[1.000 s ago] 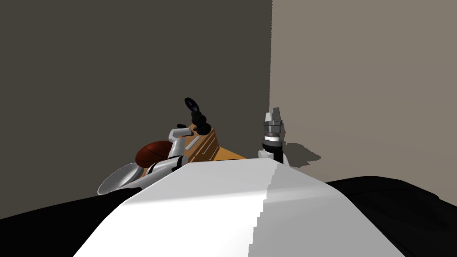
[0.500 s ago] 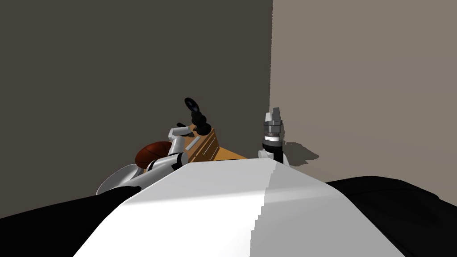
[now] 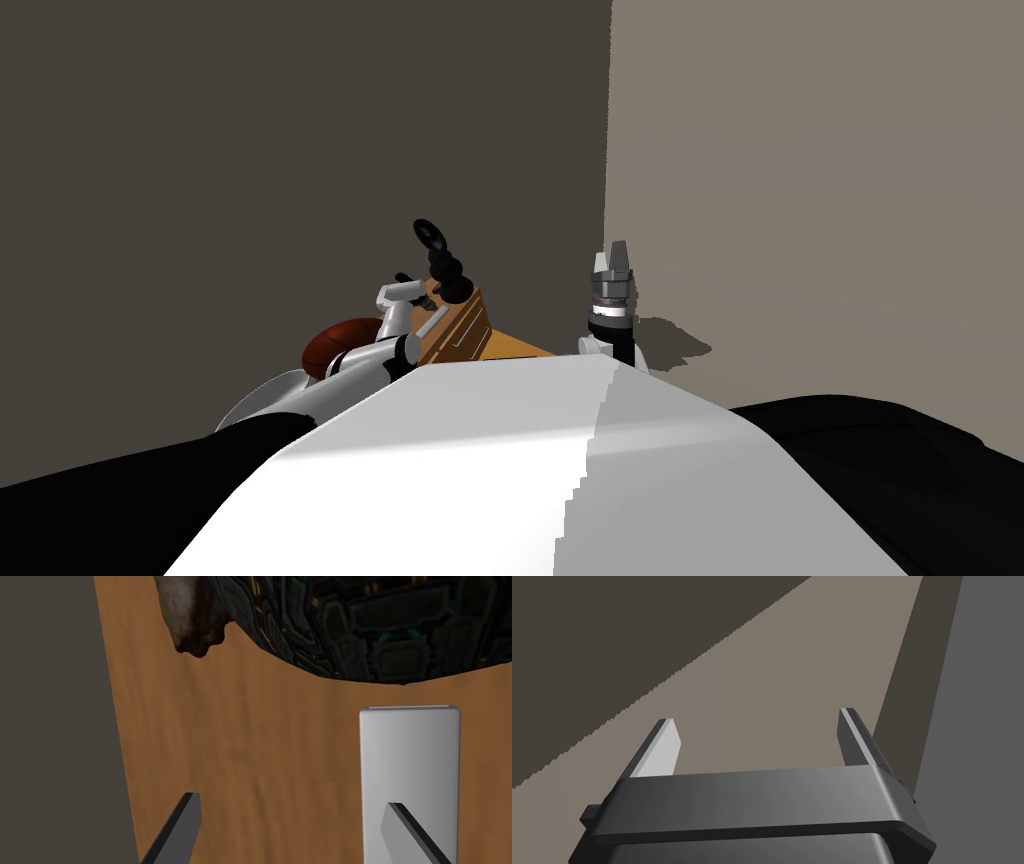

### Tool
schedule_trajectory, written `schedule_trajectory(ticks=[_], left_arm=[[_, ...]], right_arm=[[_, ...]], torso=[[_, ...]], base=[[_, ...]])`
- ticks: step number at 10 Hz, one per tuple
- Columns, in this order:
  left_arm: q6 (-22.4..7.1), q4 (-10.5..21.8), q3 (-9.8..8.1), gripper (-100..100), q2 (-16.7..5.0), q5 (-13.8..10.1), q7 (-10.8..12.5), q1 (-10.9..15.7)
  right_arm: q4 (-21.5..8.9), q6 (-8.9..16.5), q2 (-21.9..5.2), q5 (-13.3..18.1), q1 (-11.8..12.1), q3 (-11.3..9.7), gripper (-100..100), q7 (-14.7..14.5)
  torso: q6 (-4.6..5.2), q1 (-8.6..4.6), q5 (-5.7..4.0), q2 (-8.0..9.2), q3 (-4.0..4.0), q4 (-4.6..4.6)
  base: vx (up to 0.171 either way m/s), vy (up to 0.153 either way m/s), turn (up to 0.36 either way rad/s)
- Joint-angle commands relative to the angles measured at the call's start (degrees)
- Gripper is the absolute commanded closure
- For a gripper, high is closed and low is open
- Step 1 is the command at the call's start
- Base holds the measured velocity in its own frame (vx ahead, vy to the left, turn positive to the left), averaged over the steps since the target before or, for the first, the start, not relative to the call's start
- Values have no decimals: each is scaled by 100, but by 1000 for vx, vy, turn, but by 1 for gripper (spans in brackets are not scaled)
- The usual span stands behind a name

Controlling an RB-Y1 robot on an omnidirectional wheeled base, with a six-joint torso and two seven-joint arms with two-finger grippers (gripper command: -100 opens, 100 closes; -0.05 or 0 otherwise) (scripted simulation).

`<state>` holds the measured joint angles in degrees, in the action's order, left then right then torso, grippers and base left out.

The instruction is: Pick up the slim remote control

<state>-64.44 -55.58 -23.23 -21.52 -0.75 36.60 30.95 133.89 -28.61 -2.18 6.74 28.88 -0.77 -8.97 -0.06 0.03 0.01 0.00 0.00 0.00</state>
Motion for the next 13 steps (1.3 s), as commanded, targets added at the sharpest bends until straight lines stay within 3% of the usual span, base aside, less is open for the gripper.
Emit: schedule_trajectory(ticks=[1, 4, 6, 7, 10, 13], left_arm=[[-265, 286, -84, -100, -42, -29, 85, 186], [-486, 613, -159, -100, -83, -65, 139, 326], [-833, 1075, -296, -100, -152, -134, 222, 559], [-860, 1075, -296, -100, -152, -134, 222, 559], [-1250, 1648, -458, -100, -222, -218, 291, 773], [-1444, 2014, -558, -100, -264, -265, 311, 854]], right_arm=[[0, 0, 0, 0, 0, 0, 0, 0], [0, 0, 0, 0, 0, 0, 0, 0], [0, 0, 0, 0, 0, 0, 0, 0], [0, 0, 0, 0, 0, 0, 0, 0], [0, 0, 0, 0, 0, 0, 0, 0], [0, 0, 0, 0, 0, 0, 0, 0]], torso=[[0, 0, 0, 0, 0, 0], [1, 0, 0, 0, 0, 0], [1, 0, 0, -1, -1, 0], [0, 1, 0, -1, -1, 0], [0, 3, 1, -2, -1, 1], [-1, 11, 3, -8, -4, 2]], base=[[-5, 11, -23], [-2, 11, -17], [-1, 11, -20], [-1, 10, -4], [5, 22, -2], [18, 39, 11]])
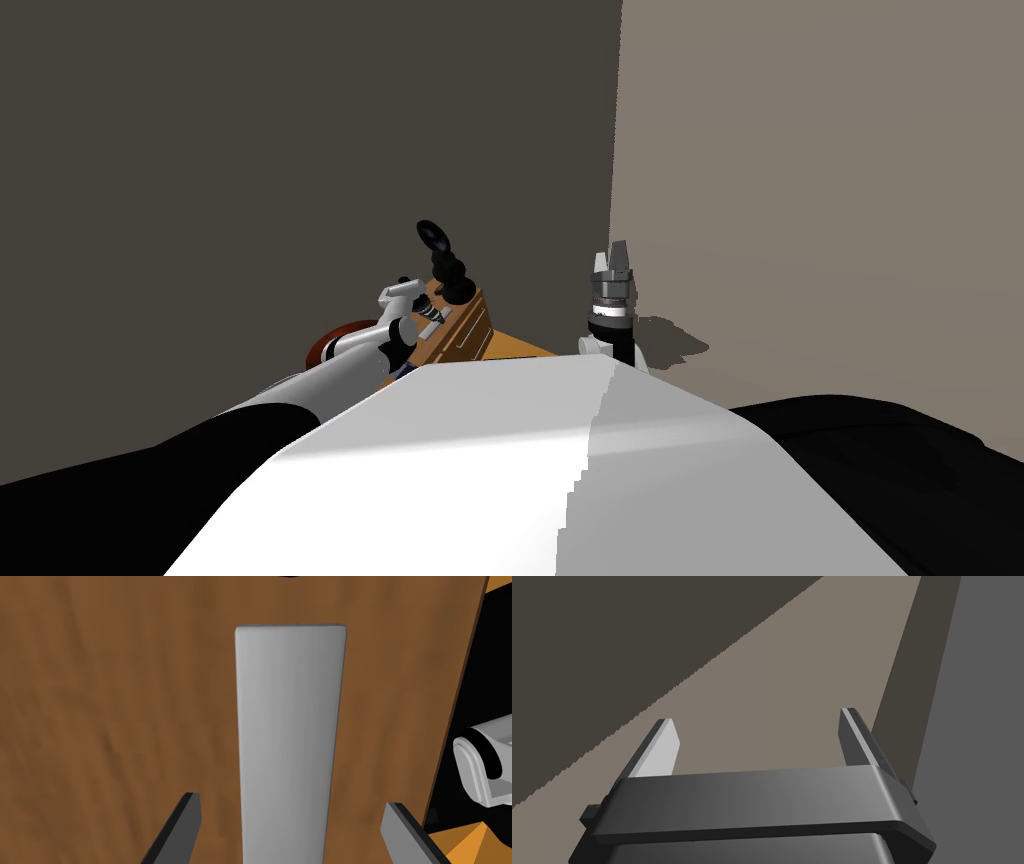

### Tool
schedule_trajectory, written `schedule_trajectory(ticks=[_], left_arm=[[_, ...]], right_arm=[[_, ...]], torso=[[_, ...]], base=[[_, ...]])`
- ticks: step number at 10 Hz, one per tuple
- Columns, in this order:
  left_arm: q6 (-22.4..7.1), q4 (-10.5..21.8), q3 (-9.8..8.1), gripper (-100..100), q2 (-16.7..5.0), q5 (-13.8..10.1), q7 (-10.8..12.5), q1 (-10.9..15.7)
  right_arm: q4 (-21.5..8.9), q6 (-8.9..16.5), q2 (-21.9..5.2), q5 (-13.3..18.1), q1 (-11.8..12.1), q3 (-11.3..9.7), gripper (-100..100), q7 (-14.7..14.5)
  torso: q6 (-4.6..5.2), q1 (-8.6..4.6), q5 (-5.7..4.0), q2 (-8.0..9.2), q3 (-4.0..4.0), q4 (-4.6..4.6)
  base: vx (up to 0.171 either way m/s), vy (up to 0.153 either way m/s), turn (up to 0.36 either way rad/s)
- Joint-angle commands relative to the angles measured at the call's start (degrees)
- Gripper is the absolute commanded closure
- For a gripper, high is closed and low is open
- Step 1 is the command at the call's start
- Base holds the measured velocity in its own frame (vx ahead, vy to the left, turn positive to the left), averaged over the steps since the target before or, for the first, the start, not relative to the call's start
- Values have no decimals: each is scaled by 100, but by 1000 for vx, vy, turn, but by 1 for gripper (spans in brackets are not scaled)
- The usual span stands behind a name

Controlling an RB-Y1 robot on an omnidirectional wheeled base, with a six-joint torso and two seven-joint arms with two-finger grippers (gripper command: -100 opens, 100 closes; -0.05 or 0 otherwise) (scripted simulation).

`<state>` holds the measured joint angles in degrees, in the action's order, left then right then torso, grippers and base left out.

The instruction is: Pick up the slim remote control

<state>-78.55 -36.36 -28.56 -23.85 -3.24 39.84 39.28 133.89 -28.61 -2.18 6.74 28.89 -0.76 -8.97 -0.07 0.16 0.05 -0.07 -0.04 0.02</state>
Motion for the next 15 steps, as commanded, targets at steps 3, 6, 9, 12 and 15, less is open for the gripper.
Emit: schedule_trajectory(ticks=[3, 6, 9, 12, 15], left_arm=[[-34, 141, -32, 0, -21, -16, -1, 20], [306, 269, -4, -100, 73, -52, -60, -162], [202, 158, -8, 100, 80, -45, -43, -168], [200, 159, -9, 100, 82, -46, -42, -168], [-33, 139, -32, 100, -21, -16, -1, 20]], right_arm=[[0, 0, 0, 0, 0, 0, 0, 0], [0, 0, 0, 0, 0, 0, 0, 0], [0, 0, 0, 0, 0, 0, 0, 0], [0, 0, 0, 0, 0, 0, 0, 0], [0, 0, 0, 0, -1, -1, 0, 0]], torso=[[1, -8, -2, 2, 1, -1], [1, -16, -3, -6, -3, 1], [1, -17, -4, 3, 1, -1], [2, -13, -3, 3, 2, -1], [6, -16, -7, 10, 7, -6]], base=[[9, 19, 6], [37, 1, 27], [6, 0, 2], [0, 0, 0], [-28, 0, -31]])
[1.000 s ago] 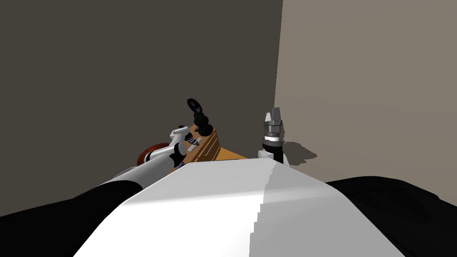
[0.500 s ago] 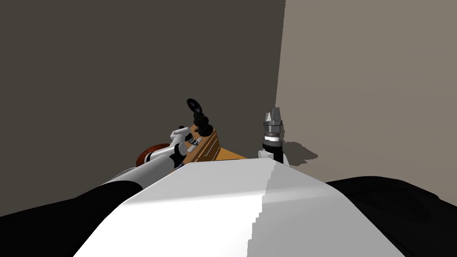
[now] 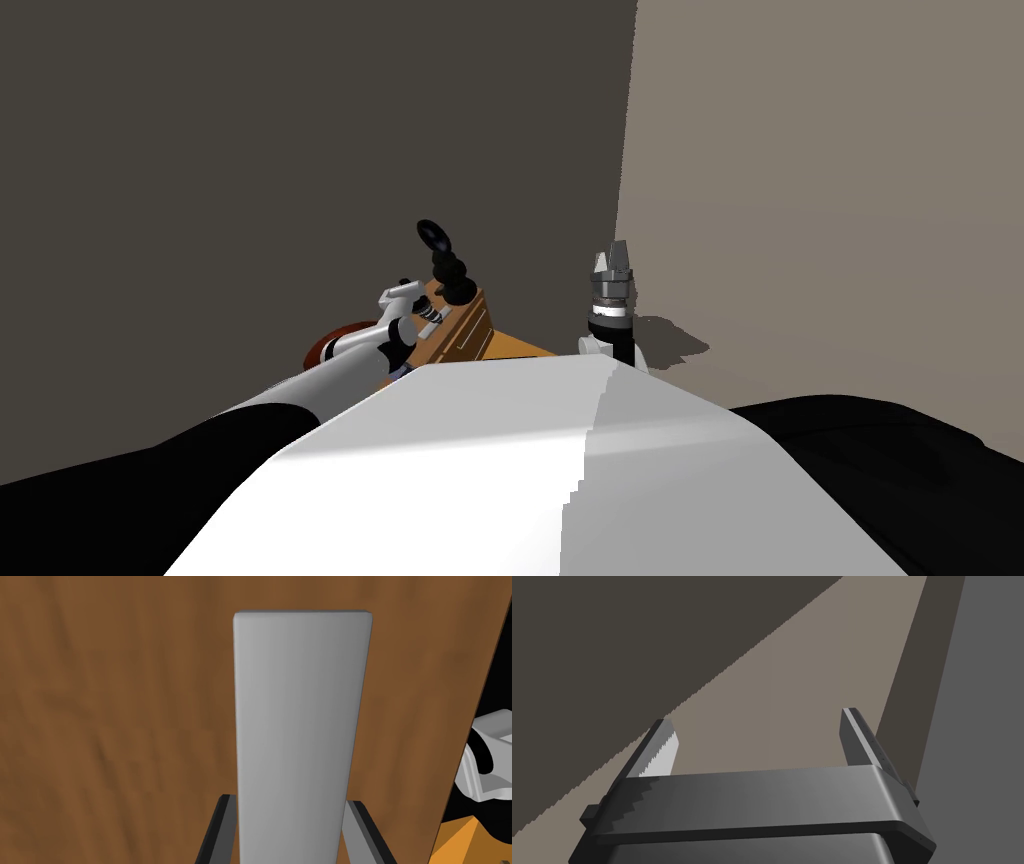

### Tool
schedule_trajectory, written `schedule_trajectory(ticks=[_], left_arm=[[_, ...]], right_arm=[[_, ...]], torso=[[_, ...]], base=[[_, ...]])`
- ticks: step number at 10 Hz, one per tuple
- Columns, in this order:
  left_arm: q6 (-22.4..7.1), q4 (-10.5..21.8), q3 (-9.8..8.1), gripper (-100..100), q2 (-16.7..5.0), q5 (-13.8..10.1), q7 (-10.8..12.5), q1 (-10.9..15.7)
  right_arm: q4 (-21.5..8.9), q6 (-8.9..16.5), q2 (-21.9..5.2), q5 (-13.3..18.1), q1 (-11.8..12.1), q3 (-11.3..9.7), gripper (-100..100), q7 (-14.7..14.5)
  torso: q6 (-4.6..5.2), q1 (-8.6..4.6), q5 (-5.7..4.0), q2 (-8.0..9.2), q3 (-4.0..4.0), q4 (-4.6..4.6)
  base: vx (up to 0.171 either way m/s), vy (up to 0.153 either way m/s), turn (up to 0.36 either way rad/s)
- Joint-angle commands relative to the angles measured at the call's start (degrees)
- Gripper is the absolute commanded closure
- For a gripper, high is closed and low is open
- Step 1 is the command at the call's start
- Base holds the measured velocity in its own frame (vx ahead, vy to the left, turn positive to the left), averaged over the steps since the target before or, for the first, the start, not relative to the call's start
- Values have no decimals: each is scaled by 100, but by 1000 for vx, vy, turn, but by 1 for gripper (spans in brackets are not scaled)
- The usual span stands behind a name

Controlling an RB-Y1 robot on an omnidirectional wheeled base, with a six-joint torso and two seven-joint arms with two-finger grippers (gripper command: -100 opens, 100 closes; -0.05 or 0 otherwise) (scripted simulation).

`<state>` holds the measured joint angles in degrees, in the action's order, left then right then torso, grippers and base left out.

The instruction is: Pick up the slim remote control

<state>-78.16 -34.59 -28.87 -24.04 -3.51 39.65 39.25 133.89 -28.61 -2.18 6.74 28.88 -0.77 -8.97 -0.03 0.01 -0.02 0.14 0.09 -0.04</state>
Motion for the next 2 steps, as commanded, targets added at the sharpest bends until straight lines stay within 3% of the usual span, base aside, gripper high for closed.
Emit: schedule_trajectory(ticks=[1, 2], left_arm=[[0, 0, 0, 100, 0, 0, 0, 0], [-20, -3, -1, 0, -5, 0, -1, 8]], right_arm=[[0, 0, 0, 0, 0, 0, 0, 0], [0, 0, 0, 0, 0, 0, 0, 0]], torso=[[0, 0, 0, 0, 0, 0], [-2, 1, 2, -4, -2, 2]], base=[[-23, 5, -10], [0, 0, 0]])
